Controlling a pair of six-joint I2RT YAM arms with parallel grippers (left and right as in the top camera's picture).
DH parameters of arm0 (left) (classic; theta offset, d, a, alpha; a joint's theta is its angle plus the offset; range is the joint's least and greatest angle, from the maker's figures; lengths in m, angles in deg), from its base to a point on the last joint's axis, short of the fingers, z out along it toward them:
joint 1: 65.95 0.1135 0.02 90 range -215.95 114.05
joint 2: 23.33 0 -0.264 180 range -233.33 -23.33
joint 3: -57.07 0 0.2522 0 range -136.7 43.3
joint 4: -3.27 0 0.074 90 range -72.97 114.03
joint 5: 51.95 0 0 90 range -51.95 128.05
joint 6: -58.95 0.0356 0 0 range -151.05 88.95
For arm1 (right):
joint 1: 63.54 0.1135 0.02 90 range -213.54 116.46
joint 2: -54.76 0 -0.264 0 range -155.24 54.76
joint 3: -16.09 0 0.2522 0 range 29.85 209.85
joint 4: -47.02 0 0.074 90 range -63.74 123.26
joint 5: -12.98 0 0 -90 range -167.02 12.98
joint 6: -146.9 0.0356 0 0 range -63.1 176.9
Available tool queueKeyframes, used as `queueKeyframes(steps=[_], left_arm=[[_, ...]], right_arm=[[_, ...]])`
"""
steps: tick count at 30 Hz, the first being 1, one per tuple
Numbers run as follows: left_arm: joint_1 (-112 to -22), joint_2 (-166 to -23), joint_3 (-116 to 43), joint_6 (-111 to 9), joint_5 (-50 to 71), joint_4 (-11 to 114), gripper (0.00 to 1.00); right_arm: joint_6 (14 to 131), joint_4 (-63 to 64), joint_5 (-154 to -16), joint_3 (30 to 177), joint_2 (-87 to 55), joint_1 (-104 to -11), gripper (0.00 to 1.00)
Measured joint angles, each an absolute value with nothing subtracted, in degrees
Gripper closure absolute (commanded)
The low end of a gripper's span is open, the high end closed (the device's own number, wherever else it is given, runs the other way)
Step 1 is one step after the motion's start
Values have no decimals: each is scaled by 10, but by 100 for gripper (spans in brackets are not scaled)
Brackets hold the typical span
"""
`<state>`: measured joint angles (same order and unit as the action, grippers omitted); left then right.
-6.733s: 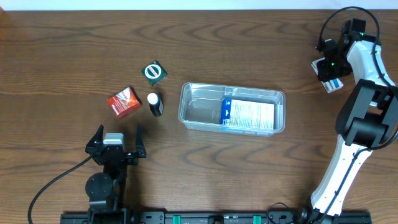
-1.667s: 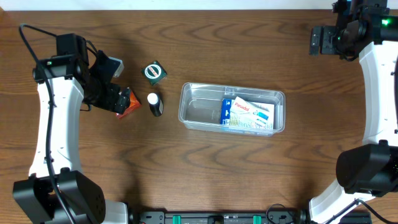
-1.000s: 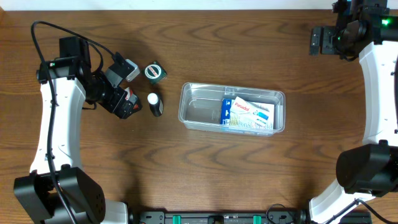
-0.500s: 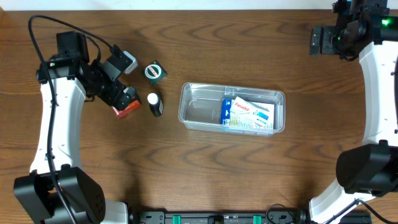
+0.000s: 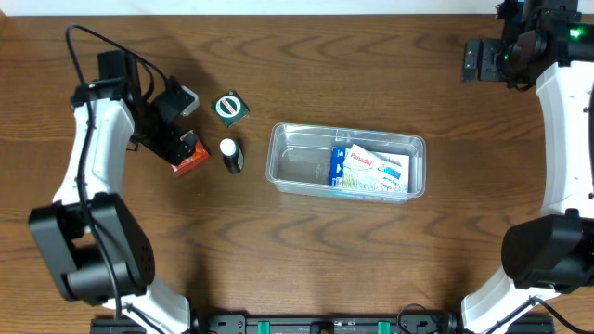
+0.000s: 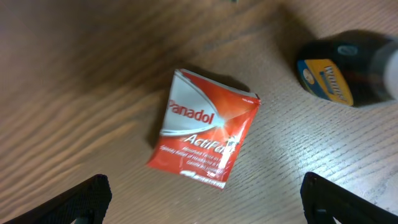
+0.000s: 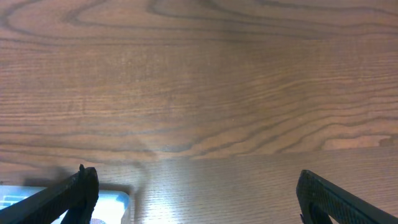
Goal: Pack container
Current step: 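Reach the left gripper to the red Panadol box and grasp it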
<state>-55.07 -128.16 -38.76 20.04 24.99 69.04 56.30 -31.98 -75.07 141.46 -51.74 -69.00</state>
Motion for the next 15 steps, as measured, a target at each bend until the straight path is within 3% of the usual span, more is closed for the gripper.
queueKeyframes(steps=[15], left_arm=[[-551,-1384,-388,207,257,678,2]], right_arm=[[563,-320,-750,1415,-517,-690,1]])
